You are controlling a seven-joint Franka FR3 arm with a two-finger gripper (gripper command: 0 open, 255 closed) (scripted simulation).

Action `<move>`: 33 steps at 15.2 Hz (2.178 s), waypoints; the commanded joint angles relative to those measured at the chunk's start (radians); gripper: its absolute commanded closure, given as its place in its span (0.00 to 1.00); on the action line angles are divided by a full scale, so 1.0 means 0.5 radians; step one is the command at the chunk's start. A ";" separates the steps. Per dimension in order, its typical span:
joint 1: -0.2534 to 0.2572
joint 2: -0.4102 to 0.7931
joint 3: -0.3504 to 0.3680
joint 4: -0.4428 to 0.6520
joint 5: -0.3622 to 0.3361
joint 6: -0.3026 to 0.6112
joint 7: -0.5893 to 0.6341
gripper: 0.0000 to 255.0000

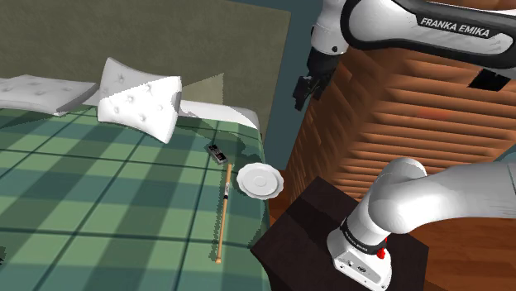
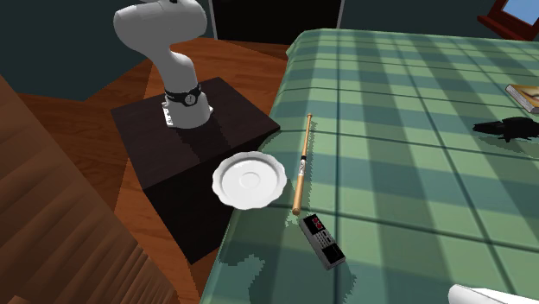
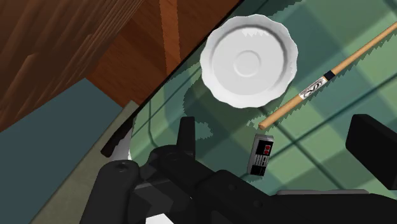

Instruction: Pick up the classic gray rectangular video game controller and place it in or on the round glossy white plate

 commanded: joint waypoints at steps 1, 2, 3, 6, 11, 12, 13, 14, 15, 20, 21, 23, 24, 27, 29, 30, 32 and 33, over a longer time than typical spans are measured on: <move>0.000 0.000 0.000 0.000 0.000 0.000 0.000 0.00; -0.001 0.045 0.001 -0.023 0.006 0.067 0.013 0.00; -0.003 0.093 0.002 -0.044 0.011 0.134 0.026 0.00; -0.007 0.251 0.006 -0.090 0.027 0.333 0.062 0.00; -0.016 0.560 0.014 -0.109 0.049 0.654 0.118 0.00; -0.017 0.627 0.016 -0.104 0.053 0.716 0.129 0.00; -0.019 0.696 0.018 -0.096 0.057 0.776 0.139 0.00; -0.021 0.766 0.020 -0.086 0.060 0.834 0.149 0.00; -0.022 0.837 0.021 -0.073 0.064 0.891 0.159 0.00; -0.027 1.210 0.028 0.035 0.076 1.151 0.206 0.00; -0.027 1.286 0.029 0.065 0.079 1.197 0.215 0.00; -0.028 1.441 0.031 0.133 0.083 1.282 0.231 0.00; -0.028 1.518 0.031 0.170 0.085 1.321 0.239 0.00; -0.027 1.752 0.032 0.299 0.092 1.424 0.261 0.00; -0.026 1.909 0.032 0.397 0.097 1.481 0.274 0.00; -0.025 1.987 0.032 0.450 0.100 1.506 0.279 0.00; -0.022 2.144 0.032 0.564 0.106 1.548 0.290 0.00; -0.021 2.222 0.032 0.624 0.110 1.565 0.295 0.00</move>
